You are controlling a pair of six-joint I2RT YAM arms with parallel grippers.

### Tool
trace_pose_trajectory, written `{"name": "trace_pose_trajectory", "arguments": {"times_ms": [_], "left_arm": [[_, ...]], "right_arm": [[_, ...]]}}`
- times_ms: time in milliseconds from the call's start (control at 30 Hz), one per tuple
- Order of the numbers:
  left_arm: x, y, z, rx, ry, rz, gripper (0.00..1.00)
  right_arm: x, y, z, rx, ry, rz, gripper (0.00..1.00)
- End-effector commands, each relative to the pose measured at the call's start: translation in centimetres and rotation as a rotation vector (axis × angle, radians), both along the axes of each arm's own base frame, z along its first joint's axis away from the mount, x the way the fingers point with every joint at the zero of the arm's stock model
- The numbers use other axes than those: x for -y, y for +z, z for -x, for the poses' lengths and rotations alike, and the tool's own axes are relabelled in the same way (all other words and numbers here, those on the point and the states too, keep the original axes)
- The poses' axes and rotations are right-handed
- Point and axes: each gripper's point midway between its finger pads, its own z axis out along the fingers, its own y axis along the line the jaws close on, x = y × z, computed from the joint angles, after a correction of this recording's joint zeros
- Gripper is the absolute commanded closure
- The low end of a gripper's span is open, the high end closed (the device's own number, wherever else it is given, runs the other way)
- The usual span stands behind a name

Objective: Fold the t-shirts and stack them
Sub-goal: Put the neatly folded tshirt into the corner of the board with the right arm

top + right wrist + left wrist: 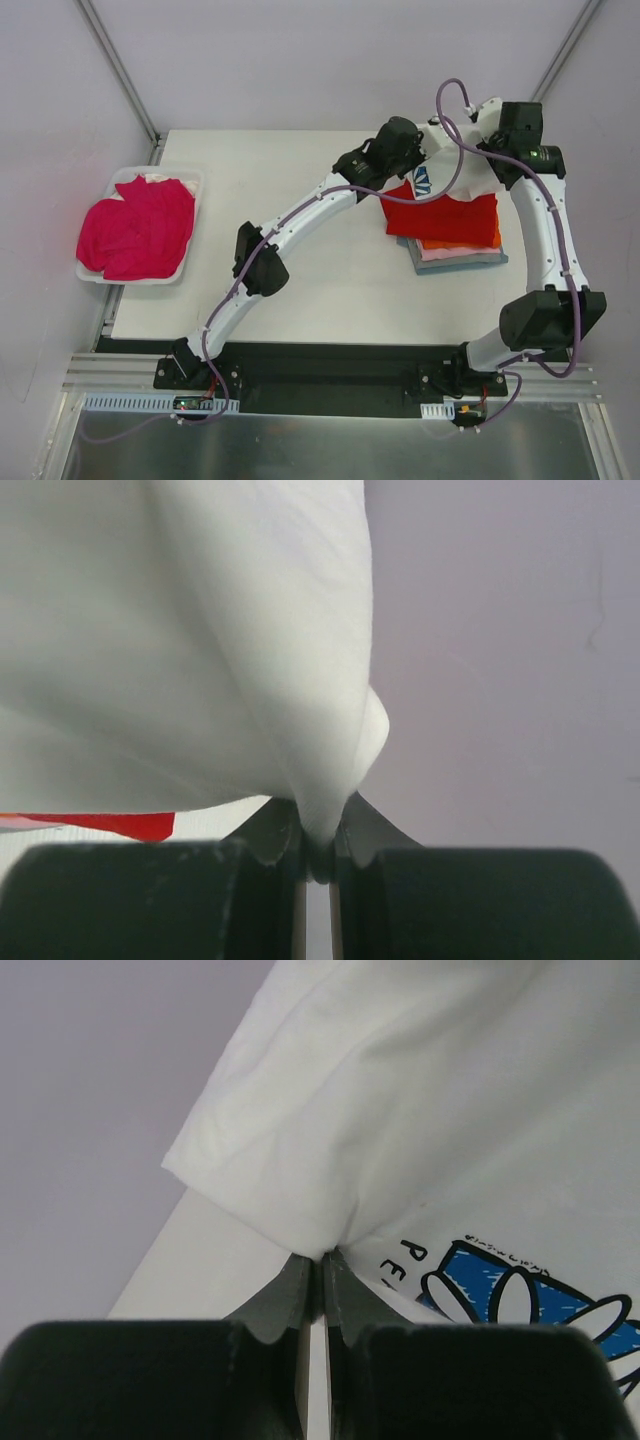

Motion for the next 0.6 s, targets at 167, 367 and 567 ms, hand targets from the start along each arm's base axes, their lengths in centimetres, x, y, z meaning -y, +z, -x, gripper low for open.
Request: {"name": "trace_pose_trajectory", "arguments": {"times_ms": [167, 367, 567], "left_arm": [[1.0, 8.1, -2.3, 0.263, 0.034, 0.145, 1.0], [2.4, 6.6, -3.5, 0.315, 0.014, 0.156, 1.0], [3.8, 1.0, -3.9, 0.252, 0.001, 0.104, 1.0]], "right_arm": [[0.5, 6.6, -1.0, 0.259, -0.055, -0.015, 0.99], [0.4, 5.3, -2.8, 0.261, -0.048, -0.021, 1.0], [-0.3, -0.4, -2.9, 0.182, -0.011, -0.052, 0.99]]}}
